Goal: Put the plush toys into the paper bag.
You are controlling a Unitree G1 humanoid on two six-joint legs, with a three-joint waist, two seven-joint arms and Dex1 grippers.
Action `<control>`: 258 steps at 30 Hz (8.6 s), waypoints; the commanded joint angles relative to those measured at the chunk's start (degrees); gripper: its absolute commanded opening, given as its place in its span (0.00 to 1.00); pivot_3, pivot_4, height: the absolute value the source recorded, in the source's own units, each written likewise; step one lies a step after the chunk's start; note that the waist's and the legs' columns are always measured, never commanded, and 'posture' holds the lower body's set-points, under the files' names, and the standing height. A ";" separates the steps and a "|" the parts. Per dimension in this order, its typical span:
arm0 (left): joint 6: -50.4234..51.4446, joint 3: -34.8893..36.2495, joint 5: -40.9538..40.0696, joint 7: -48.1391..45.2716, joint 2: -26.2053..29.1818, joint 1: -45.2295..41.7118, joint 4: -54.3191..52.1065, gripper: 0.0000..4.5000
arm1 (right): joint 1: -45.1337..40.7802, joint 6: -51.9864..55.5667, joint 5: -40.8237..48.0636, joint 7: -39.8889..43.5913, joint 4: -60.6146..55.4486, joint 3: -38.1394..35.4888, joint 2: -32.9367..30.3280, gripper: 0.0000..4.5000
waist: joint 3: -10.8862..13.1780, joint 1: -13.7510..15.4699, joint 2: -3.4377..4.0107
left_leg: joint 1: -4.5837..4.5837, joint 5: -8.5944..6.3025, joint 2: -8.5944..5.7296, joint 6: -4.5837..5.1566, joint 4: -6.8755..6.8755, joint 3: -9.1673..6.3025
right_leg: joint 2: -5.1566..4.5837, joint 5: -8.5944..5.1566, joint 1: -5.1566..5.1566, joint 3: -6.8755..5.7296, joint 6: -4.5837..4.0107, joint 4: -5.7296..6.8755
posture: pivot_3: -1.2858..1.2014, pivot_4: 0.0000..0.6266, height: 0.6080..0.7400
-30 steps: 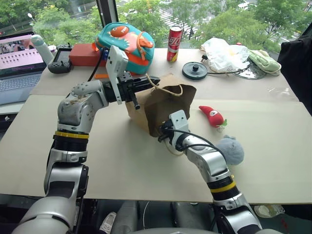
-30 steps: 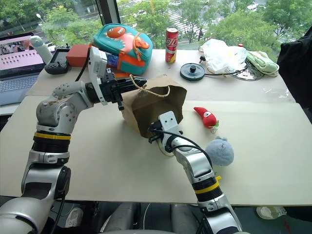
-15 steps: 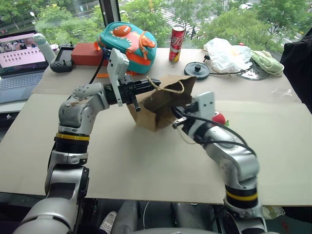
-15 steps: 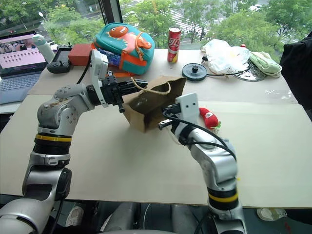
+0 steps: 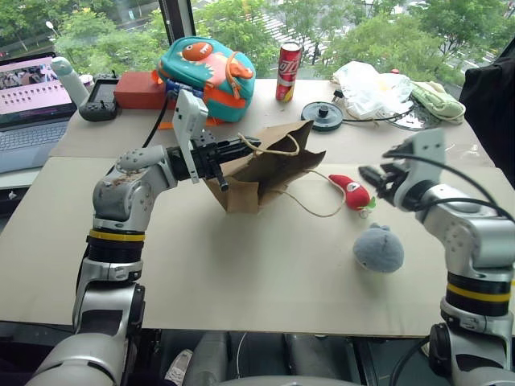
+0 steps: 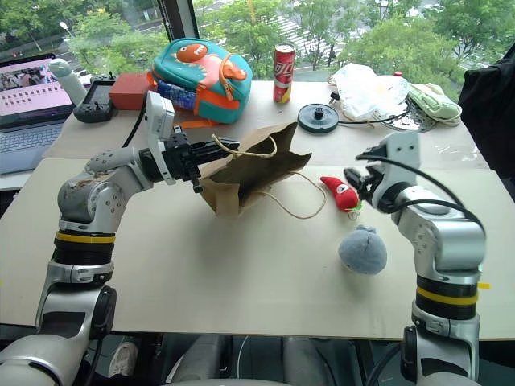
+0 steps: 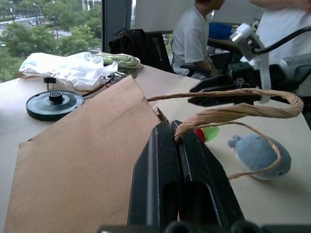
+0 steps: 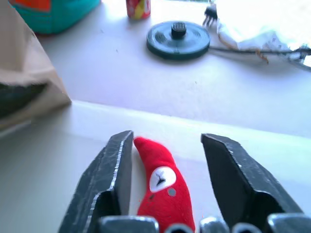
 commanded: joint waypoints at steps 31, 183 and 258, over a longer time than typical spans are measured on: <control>-1.25 0.05 -1.09 -1.15 0.31 -2.63 0.80 0.00 | 3.56 8.74 9.74 5.58 -26.80 -12.44 -3.05 0.05 | 0.06 0.29 0.11 | -0.09 0.00 -0.03 0.00 0.05 -0.07 | -0.04 -0.01 -0.02 -0.04 0.01 0.02 | 0.52 0.24 0.99; -2.20 -1.13 -0.43 -2.96 -1.79 -4.83 4.10 0.00 | -4.24 9.85 -0.34 5.09 -20.51 20.08 -1.91 0.99 | 0.06 -0.01 0.13 | -0.06 0.02 0.00 -0.01 0.08 -0.16 | -0.01 -0.02 -0.04 -0.20 0.03 0.04 | 0.52 0.24 0.99; 20.36 9.12 -13.78 -7.91 7.19 -2.37 2.09 0.74 | -15.61 23.66 23.93 14.94 -36.64 -2.62 -1.97 0.98 | 0.07 0.09 0.15 | -0.26 0.00 0.01 0.02 0.02 -0.29 | -0.05 -0.02 -0.14 -0.33 0.02 0.03 | 0.52 0.24 0.99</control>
